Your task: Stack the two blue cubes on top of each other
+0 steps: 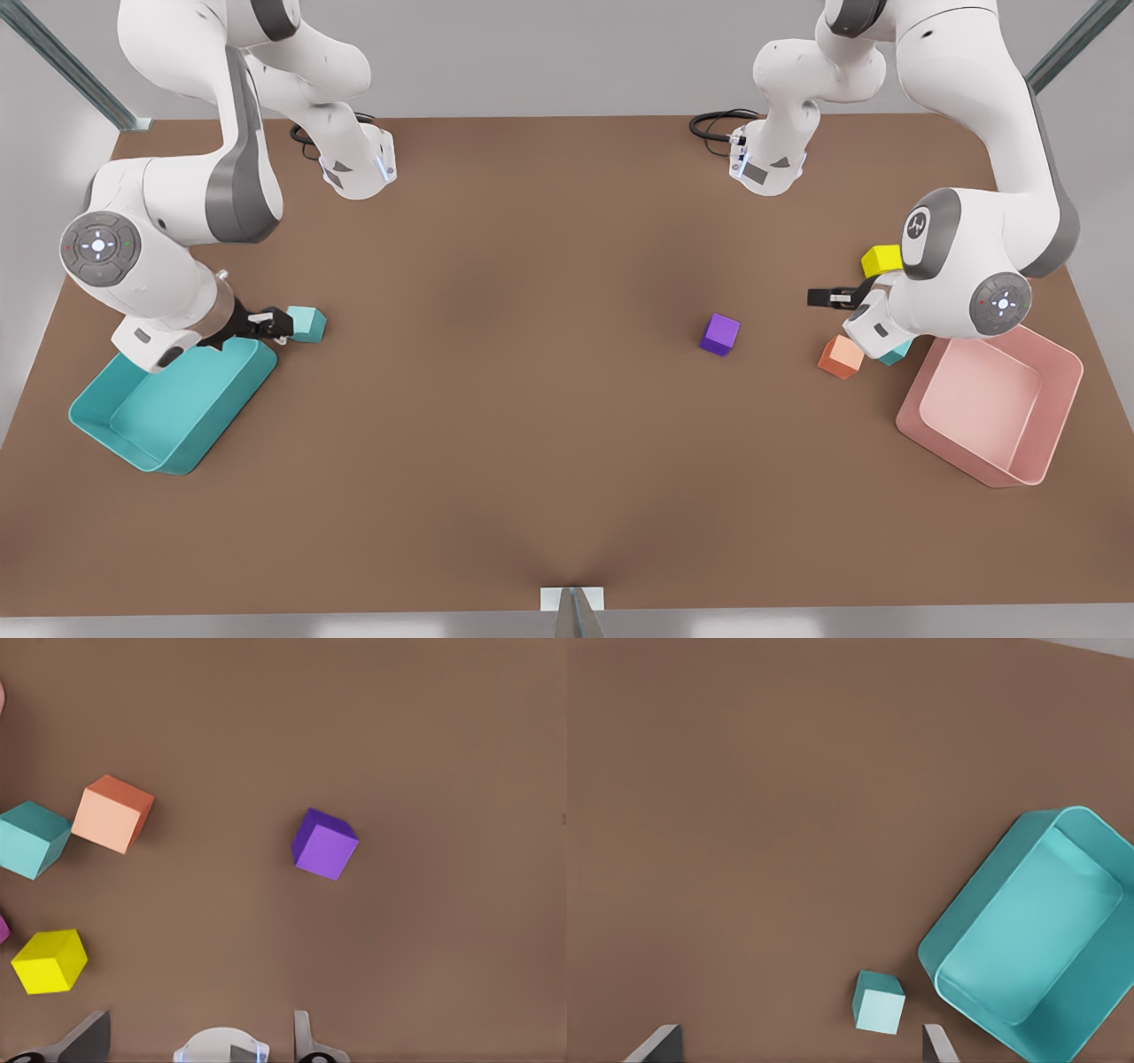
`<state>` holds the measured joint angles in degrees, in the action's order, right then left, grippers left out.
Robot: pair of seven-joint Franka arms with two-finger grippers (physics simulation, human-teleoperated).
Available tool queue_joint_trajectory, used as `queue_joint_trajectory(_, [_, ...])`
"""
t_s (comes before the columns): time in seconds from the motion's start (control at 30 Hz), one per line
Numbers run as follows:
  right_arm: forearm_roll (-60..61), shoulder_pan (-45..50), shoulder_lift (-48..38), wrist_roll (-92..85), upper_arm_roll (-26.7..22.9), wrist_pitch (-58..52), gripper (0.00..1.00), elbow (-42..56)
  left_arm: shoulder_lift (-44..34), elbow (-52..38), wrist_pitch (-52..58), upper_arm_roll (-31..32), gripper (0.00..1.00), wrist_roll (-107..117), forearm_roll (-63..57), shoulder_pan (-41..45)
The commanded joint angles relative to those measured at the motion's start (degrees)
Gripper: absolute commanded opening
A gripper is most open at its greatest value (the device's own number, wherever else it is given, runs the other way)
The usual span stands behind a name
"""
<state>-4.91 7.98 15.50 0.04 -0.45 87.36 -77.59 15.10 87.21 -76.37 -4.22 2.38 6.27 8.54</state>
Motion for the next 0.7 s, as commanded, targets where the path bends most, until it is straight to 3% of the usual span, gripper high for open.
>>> queue_joint_trajectory(0.0, [-0.4,-0.2,0.0,0.5,-0.1,-0.3,1.00,0.7,-0.1,0.0,0.6,0.0,1.00,-0.1,0.0,0.0])
queue_joint_trajectory(0.17, [-0.6,-0.5,-2.2,1.8,0.2,-6.7,1.00,-3.3,-0.1,0.0,1.1,0.0,1.00,-0.1,-0.2,0.1])
queue_joint_trajectory(0.23, [-1.5,-1.8,-10.3,2.0,-0.5,-1.2,1.00,-20.4,-0.1,0.0,1.3,0.0,1.00,-0.1,-0.3,0.0])
queue_joint_trajectory(0.27, [-1.5,-2.2,-16.1,1.4,-2.6,9.5,1.00,-34.6,-0.1,0.0,1.3,0.0,1.00,0.0,-0.1,0.0])
queue_joint_trajectory(0.33, [-1.5,-2.7,-18.8,0.8,-5.2,21.0,1.00,-46.5,-0.2,-1.8,2.4,0.0,1.00,0.1,0.1,0.0])
queue_joint_trajectory(0.47, [-4.4,-2.4,-15.3,0.4,-11.4,36.3,1.00,-54.5,-0.2,-3.4,4.9,0.0,1.00,0.1,0.1,0.1])
queue_joint_trajectory(0.67, [-4.1,-3.1,-13.8,0.3,-12.0,43.2,0.99,-60.4,-0.2,-4.2,4.9,-0.2,1.00,0.0,1.5,-0.6])
